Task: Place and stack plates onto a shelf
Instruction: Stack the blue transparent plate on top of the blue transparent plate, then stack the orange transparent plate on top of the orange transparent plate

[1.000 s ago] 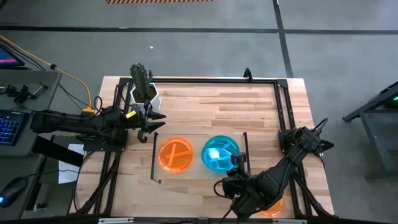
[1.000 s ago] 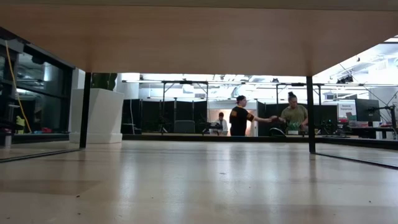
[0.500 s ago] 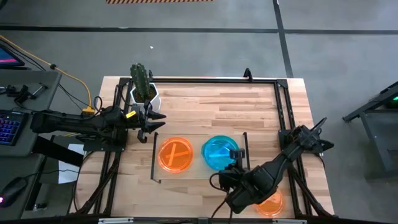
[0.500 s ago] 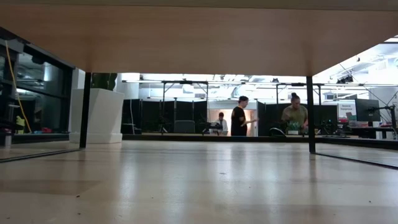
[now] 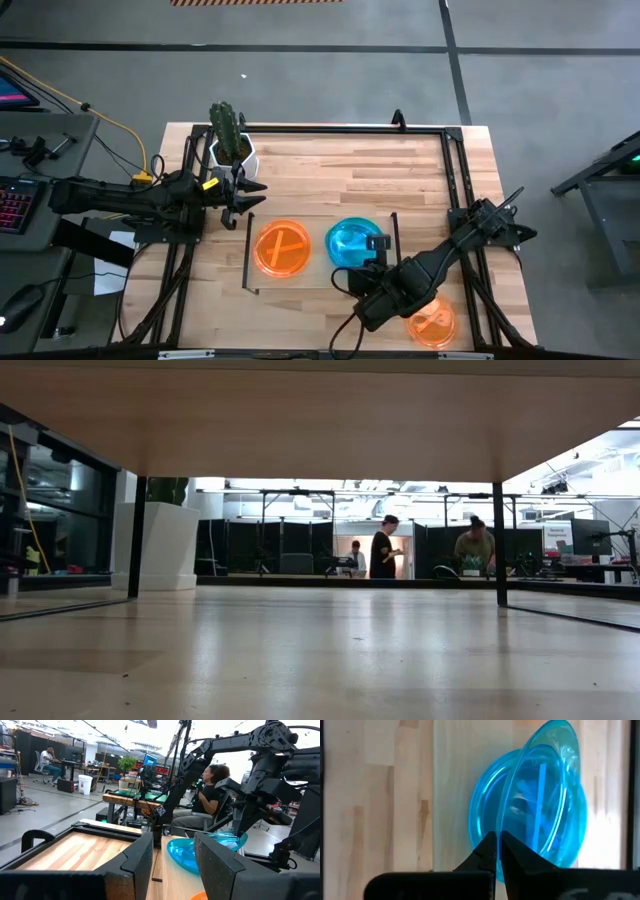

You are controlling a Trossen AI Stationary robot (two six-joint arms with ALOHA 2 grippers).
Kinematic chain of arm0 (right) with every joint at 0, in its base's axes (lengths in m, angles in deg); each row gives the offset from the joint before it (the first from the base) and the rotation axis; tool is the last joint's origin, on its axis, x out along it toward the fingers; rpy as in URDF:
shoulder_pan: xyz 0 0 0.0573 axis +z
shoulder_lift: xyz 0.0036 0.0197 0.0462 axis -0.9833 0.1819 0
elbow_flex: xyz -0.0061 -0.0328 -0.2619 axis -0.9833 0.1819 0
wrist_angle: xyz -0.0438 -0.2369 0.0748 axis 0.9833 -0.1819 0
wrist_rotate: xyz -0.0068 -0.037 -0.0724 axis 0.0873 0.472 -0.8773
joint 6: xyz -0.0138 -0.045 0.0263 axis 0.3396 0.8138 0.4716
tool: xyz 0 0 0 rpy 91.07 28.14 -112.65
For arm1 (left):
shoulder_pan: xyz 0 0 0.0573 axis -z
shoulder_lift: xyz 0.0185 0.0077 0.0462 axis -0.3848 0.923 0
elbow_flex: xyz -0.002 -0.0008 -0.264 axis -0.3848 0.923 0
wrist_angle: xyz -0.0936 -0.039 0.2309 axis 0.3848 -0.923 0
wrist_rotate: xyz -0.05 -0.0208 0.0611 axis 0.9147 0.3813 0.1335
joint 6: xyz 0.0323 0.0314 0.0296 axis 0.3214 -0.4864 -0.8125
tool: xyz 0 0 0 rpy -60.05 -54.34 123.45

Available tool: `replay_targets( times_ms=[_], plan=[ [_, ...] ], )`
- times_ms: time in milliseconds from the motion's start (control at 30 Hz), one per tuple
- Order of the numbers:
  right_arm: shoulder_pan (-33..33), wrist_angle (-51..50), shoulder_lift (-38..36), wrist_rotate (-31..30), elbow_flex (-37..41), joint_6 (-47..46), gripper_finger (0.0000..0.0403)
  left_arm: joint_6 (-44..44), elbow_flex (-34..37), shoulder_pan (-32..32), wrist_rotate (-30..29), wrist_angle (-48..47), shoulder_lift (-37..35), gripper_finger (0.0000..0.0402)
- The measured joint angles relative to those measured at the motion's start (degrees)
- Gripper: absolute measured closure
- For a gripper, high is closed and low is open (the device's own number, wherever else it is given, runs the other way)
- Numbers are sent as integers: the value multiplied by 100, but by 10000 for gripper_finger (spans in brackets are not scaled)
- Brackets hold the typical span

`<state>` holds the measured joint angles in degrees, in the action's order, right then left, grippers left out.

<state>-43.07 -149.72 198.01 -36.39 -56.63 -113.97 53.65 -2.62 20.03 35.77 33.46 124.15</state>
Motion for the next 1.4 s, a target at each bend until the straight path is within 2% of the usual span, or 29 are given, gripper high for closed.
replay_targets(
  times_ms=[200,467,667,900,1033,1400],
  plan=[
    [-53,2,0,322,0,-19,403,0,0,1,2,0,-2,266],
    [-120,1,0,395,0,-17,403,2,0,-1,0,0,0,266],
    [-247,0,0,772,0,25,403,2,0,-1,2,-2,-2,266],
    [-310,0,0,788,0,-15,395,1,0,0,2,-1,0,266],
    [-321,1,0,786,0,-36,371,2,0,1,2,0,-1,266],
    [-321,0,0,678,2,-170,268,2,0,0,2,-2,-1,266]
  ],
)
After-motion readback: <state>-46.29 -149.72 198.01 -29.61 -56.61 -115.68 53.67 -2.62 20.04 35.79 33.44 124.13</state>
